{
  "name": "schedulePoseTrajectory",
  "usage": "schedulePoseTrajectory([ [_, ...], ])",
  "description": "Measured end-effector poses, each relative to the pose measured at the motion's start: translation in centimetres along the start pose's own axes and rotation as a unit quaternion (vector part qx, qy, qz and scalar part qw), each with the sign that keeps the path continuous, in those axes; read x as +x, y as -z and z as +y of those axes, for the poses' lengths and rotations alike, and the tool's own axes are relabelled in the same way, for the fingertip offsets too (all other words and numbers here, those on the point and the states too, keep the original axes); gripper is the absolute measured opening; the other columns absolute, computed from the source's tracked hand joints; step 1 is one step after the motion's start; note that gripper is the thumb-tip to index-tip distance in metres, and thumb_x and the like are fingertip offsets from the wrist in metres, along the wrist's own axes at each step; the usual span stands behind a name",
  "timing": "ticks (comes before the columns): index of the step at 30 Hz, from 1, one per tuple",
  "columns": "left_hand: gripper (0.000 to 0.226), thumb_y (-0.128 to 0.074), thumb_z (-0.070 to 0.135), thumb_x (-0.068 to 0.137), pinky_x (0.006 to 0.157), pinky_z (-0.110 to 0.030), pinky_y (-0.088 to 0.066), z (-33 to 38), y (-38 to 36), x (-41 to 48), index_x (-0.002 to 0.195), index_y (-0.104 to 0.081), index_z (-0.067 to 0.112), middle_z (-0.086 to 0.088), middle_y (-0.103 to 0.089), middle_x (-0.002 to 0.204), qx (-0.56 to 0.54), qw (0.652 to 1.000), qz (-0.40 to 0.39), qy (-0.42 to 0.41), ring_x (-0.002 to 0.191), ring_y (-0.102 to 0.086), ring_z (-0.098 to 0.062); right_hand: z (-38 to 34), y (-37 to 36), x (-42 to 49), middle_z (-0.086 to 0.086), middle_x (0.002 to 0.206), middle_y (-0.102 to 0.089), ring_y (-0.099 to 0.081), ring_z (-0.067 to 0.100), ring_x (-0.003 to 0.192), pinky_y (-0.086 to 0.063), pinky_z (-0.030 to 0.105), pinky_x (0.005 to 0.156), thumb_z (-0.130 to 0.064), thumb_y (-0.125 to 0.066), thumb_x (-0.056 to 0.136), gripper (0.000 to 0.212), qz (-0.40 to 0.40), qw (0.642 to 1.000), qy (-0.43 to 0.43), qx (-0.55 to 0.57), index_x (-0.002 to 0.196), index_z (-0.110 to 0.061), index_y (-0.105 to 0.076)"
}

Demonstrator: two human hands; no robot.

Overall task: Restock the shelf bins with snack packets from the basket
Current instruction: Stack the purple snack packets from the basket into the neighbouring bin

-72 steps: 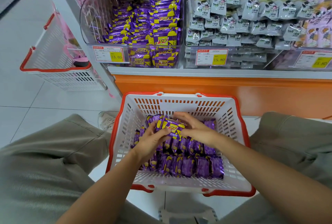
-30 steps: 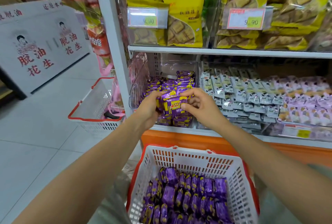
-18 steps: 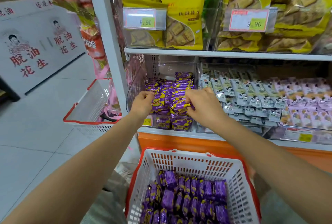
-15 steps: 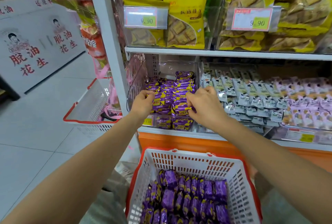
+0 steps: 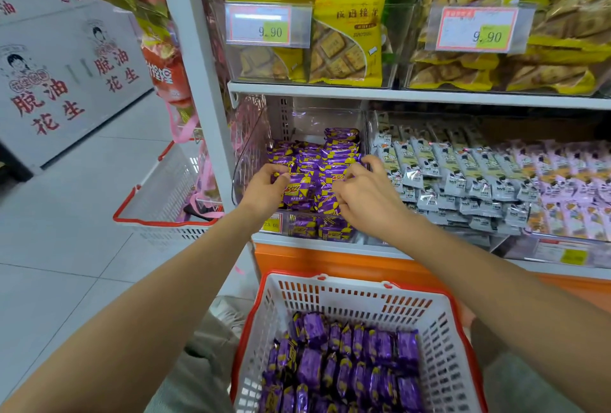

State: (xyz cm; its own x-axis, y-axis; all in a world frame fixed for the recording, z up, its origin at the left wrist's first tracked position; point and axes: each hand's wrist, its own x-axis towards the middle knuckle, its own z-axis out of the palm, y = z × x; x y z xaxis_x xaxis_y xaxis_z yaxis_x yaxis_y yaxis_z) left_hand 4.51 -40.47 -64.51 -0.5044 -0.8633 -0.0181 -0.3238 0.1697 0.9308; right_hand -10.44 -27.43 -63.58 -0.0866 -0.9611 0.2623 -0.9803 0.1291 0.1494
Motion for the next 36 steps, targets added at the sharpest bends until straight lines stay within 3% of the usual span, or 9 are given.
schedulePoseTrajectory([
  [8, 0.024, -0.049, 0.022, 0.101, 0.063, -0.015, -0.038, -0.2, 0.1, 0.5, 0.122, -0.055, 0.011, 0.001, -0.054, 0.094, -0.001, 1.000, 0.016, -0.007, 0.073, -0.047, -0.005, 0.5, -0.8, 0.1, 0.005, 0.065, -0.060, -0.058, 0.024, 0.077, -0.029, 0.043, 0.110, -0.006, -0.068, 0.073, 0.010, 0.060, 0.995, -0.026, 0.071, 0.068, -0.012, -0.063],
  [13, 0.024, -0.049, 0.022, 0.101, 0.065, -0.018, -0.039, -0.2, 0.1, 0.7, 0.121, -0.054, 0.011, -0.004, -0.056, 0.100, 0.006, 1.000, 0.012, -0.001, 0.081, -0.050, -0.013, 0.1, -0.6, 0.9, 0.007, 0.085, -0.072, -0.059, 0.024, 0.103, -0.010, 0.040, 0.119, -0.004, -0.061, 0.084, 0.035, 0.009, 1.000, -0.021, 0.011, 0.114, -0.021, -0.069],
  [16, 0.023, -0.048, 0.021, 0.101, 0.062, -0.021, -0.039, -0.1, 0.1, 0.6, 0.121, -0.054, 0.011, 0.003, -0.052, 0.088, 0.005, 1.000, 0.019, 0.000, 0.071, -0.045, -0.007, 0.2, -0.2, 1.2, 0.000, 0.083, -0.073, -0.061, 0.019, 0.099, -0.011, 0.035, 0.118, -0.008, -0.059, 0.088, 0.028, 0.023, 0.998, -0.040, 0.039, 0.099, -0.028, -0.076],
  [18, 0.024, -0.047, 0.021, 0.101, 0.069, -0.026, -0.039, 0.0, 0.1, 0.6, 0.122, -0.054, 0.011, 0.001, -0.052, 0.098, 0.008, 1.000, 0.025, 0.000, 0.081, -0.048, -0.011, 0.4, -0.4, 1.2, -0.003, 0.079, -0.074, -0.064, 0.019, 0.090, -0.013, 0.034, 0.117, -0.007, -0.060, 0.085, 0.026, 0.056, 0.994, -0.065, 0.073, 0.089, -0.026, -0.078],
  [23, 0.026, -0.047, 0.021, 0.102, 0.076, -0.026, -0.040, 0.1, 0.1, 0.7, 0.124, -0.053, 0.010, 0.000, -0.050, 0.107, 0.002, 1.000, 0.021, 0.003, 0.086, -0.048, -0.014, 0.1, -0.6, 0.6, -0.006, 0.074, -0.069, -0.061, 0.014, 0.088, 0.035, 0.031, 0.106, -0.005, -0.056, 0.082, 0.028, -0.049, 0.997, -0.056, -0.037, 0.079, -0.025, -0.074],
  [25, 0.025, -0.046, 0.022, 0.102, 0.074, -0.027, -0.041, -0.1, 0.1, 0.8, 0.124, -0.053, 0.012, 0.001, -0.052, 0.104, 0.006, 1.000, 0.020, 0.006, 0.080, -0.048, -0.013, 0.2, -0.4, 0.3, -0.004, 0.077, -0.067, -0.058, 0.015, 0.098, 0.040, 0.033, 0.101, -0.008, -0.058, 0.083, 0.024, -0.070, 0.994, -0.050, -0.070, 0.082, -0.025, -0.075],
  [28, 0.024, -0.046, 0.023, 0.102, 0.065, -0.024, -0.042, -0.5, -0.1, 1.1, 0.123, -0.053, 0.014, 0.007, -0.051, 0.091, 0.012, 1.000, 0.015, 0.011, 0.073, -0.048, -0.010, 0.1, -0.2, 0.2, 0.001, 0.087, -0.067, -0.049, 0.021, 0.115, 0.022, 0.047, 0.111, -0.011, -0.064, 0.083, 0.018, -0.085, 0.992, -0.038, -0.087, 0.087, -0.022, -0.076],
  [31, 0.024, -0.047, 0.023, 0.101, 0.066, -0.025, -0.043, -0.8, -0.3, 1.5, 0.122, -0.053, 0.013, 0.001, -0.055, 0.096, 0.018, 1.000, 0.011, 0.010, 0.070, -0.048, -0.010, 0.0, -0.3, 0.2, 0.001, 0.091, -0.067, -0.056, 0.024, 0.106, -0.012, 0.056, 0.116, -0.015, -0.070, 0.076, 0.013, -0.050, 0.996, -0.010, -0.072, 0.085, -0.020, -0.077],
  [36, 0.019, -0.053, 0.020, 0.099, 0.081, -0.033, -0.046, -1.2, -0.6, 2.4, 0.115, -0.059, 0.013, -0.002, -0.058, 0.099, 0.027, 0.999, 0.030, 0.005, 0.087, -0.054, -0.018, 0.4, -0.5, -0.1, -0.004, 0.103, -0.067, -0.056, 0.018, 0.109, -0.001, 0.045, 0.118, -0.033, -0.047, 0.094, 0.028, -0.074, 0.997, 0.022, -0.029, 0.107, -0.021, -0.069],
])
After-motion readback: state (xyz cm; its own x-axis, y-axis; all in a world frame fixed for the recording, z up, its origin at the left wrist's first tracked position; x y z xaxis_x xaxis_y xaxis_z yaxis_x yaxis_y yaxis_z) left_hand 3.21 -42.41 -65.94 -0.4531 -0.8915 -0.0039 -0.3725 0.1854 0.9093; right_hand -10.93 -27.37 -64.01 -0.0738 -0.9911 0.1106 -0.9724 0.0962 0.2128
